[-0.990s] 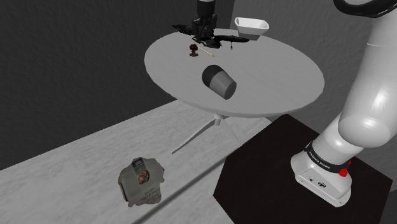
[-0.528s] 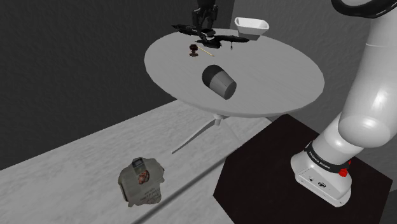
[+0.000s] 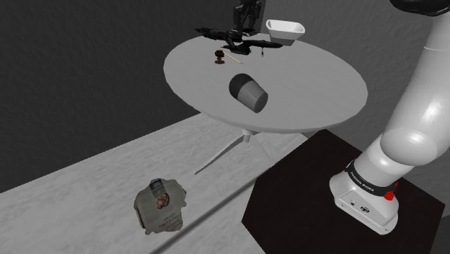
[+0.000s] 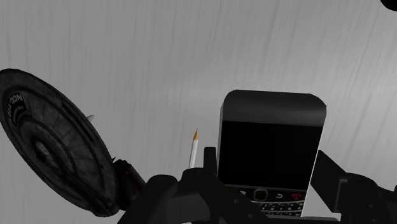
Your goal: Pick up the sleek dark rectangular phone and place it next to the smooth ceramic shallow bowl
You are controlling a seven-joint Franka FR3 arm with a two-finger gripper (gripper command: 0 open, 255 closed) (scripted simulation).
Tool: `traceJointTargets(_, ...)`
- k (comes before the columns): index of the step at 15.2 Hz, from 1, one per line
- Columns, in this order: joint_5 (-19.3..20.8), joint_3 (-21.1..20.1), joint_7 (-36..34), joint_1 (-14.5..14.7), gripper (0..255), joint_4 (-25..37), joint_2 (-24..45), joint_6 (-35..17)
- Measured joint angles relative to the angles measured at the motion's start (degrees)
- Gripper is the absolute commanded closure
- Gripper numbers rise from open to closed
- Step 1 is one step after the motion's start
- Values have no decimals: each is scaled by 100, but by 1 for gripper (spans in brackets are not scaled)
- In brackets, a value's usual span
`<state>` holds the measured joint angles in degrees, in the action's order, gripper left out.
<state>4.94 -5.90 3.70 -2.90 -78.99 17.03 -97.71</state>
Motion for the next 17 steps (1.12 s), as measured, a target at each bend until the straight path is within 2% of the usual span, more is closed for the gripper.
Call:
traceJointTargets(9,-161,387,1130,-752,255,-344,-251,-155)
traceJointTargets(17,-299,738,2126,-1395,255,-223,-140,-189)
